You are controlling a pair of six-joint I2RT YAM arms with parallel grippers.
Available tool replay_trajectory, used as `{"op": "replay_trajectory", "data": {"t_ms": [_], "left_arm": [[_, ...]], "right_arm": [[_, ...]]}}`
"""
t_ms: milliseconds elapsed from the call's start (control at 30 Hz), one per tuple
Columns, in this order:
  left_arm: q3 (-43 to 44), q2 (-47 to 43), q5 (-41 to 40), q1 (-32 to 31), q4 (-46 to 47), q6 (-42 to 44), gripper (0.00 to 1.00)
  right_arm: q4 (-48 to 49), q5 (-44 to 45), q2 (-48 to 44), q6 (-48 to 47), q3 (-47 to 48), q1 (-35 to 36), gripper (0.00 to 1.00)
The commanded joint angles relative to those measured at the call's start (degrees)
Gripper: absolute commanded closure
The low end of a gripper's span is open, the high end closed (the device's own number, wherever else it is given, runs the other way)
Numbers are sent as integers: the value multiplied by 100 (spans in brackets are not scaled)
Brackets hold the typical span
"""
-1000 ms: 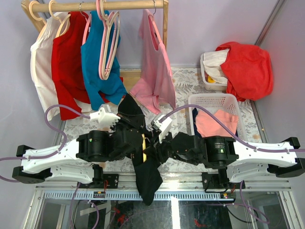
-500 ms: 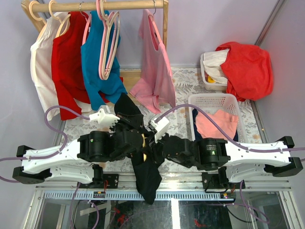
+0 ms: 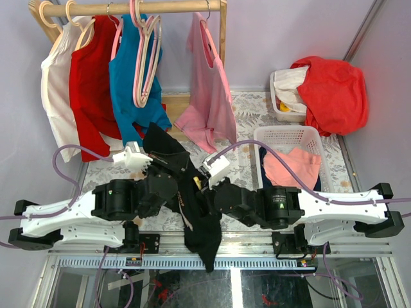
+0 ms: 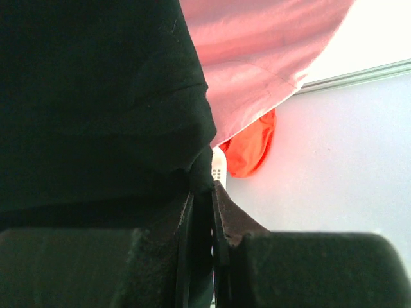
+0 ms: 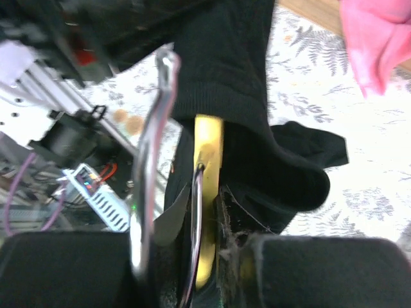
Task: Place the t-shirt on the hanger
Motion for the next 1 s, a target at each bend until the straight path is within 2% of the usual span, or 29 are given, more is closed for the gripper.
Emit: {"op": "replay_trajectory", "data": {"t_ms": [0, 100, 200, 300, 400, 567, 733, 833, 967], "left_arm": [[-51, -117, 3, -27, 916, 377, 100], [115, -122, -8, -24, 956, 1139, 100], [242, -170, -43, -23, 982, 2014, 85], [285, -324, -42, -21, 1160, 2828, 77], [298, -531, -39, -22, 1427, 3523, 64], [639, -557, -74, -23, 1857, 4661, 52], [1102, -365, -188, -30, 1065, 4817, 41], [778, -590, -2, -19, 925, 5063, 32], [15, -1212, 406, -19, 1409, 5704, 26]], "right_arm": [[68, 277, -323, -199, -161, -13, 96], [-181, 70, -665, -270, -130, -12, 100], [-709, -252, -962, -256, 65, -16, 100], [-1215, -470, -1265, -155, 180, -15, 100], [-1611, -628, -1435, -57, 284, -16, 100], [-1943, -675, -1710, -26, 212, -13, 100], [-2150, -748, -2031, -1, 98, -17, 100], [-2277, -920, -2234, -25, 79, -17, 100], [-2353, -1161, -2619, 8, -118, -16, 100]]}}
